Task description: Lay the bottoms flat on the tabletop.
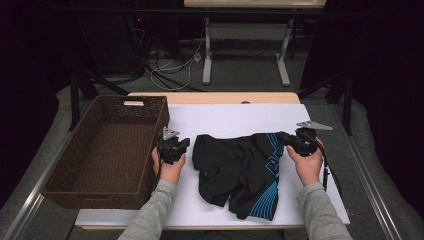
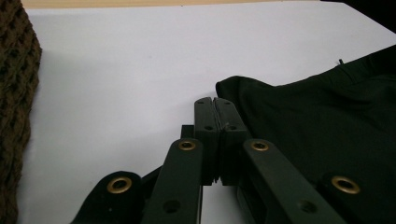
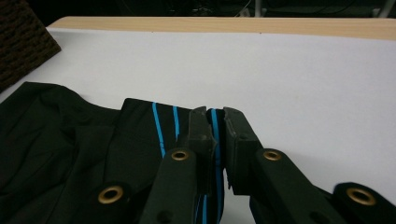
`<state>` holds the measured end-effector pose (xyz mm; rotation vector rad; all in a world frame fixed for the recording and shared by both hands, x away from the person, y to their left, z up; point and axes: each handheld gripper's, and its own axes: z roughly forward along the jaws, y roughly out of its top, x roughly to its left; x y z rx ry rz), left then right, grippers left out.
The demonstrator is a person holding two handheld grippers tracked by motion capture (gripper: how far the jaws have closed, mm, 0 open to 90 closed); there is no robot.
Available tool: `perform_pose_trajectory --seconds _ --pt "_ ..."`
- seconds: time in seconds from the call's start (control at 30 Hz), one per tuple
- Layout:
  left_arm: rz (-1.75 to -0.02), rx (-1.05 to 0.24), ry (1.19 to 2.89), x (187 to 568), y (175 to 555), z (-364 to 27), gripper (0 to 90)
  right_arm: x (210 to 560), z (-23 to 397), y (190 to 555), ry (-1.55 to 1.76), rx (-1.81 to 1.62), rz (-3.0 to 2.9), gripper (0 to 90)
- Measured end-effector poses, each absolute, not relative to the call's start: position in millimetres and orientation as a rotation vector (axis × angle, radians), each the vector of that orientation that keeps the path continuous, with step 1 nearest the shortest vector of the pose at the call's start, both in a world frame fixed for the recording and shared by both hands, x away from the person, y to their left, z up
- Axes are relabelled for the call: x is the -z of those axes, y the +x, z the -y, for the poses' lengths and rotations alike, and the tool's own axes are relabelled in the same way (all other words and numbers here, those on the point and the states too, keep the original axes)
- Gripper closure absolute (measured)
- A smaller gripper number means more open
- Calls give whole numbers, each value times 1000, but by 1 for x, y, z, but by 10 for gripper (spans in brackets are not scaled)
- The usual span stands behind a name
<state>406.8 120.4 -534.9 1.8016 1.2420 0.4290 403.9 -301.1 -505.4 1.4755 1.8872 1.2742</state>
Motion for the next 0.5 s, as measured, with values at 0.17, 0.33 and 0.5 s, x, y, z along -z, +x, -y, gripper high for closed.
perform_pose_trajectory --seconds 0.17,0.33,0.5 --pt "-1212 -408 1806 528 418 -110 779 504 306 405 1471 -1276 -1872 827" --pt "-1196 -342 1799 524 433 -98 629 504 314 406 1506 -1281 -1867 827" --pt "-1195 -318 1805 526 450 -89 532 505 319 409 1498 -1273 -1845 827"
